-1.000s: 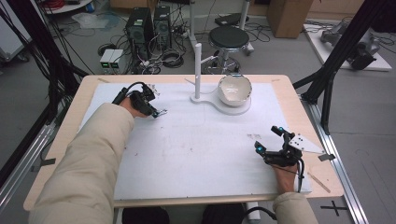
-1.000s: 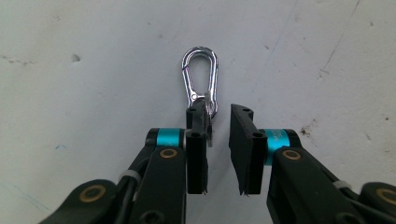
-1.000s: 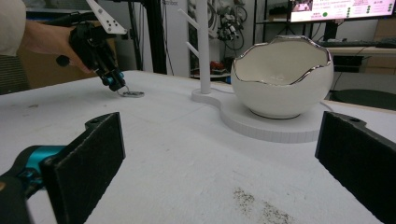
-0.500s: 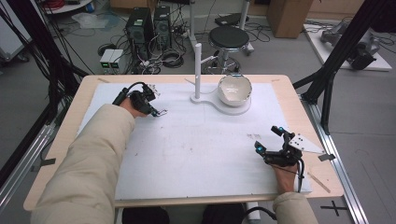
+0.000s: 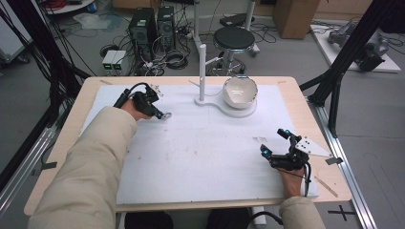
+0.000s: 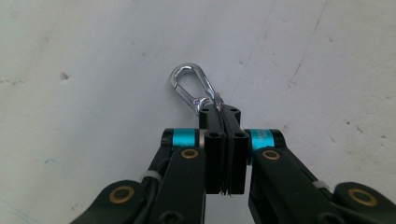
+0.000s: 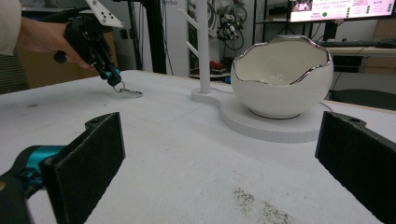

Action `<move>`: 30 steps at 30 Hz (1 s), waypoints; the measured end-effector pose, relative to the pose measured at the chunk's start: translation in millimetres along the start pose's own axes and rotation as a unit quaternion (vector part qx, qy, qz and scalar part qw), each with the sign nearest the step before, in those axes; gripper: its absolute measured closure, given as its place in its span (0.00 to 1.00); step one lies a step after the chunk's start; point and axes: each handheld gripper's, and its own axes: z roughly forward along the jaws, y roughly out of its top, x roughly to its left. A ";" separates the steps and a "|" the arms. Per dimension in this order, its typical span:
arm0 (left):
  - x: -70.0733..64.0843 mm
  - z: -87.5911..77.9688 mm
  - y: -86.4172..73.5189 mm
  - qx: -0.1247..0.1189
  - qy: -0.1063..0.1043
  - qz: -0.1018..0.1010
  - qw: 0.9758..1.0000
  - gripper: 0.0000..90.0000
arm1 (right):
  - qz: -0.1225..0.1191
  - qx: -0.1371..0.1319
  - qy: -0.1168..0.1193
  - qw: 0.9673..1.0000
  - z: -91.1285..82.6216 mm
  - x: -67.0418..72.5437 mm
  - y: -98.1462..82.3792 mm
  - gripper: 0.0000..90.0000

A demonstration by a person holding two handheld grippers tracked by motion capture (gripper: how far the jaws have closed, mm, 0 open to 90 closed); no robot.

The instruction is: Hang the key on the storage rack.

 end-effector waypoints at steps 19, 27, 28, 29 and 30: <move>-9.4 -25.7 16.4 -0.116 -0.066 -0.017 0.991 0.98 | 0.002 0.001 0.000 1.000 0.0 0.3 0.0 0.01; -16.5 -46.2 49.4 -0.157 -0.077 -0.010 0.985 0.98 | -0.002 0.000 0.001 1.000 0.3 0.1 0.0 0.01; -16.5 -46.2 49.4 -0.157 -0.077 -0.010 0.985 0.98 | -0.002 -0.001 0.000 1.000 0.3 0.1 0.1 0.01; -17.1 -47.5 52.3 -0.160 -0.080 -0.012 0.984 0.98 | -0.001 0.001 0.000 1.000 0.2 0.4 0.0 0.01; -16.7 -51.2 57.9 -0.168 -0.080 -0.007 0.983 0.98 | -0.001 0.000 0.000 1.000 0.3 0.5 0.0 0.01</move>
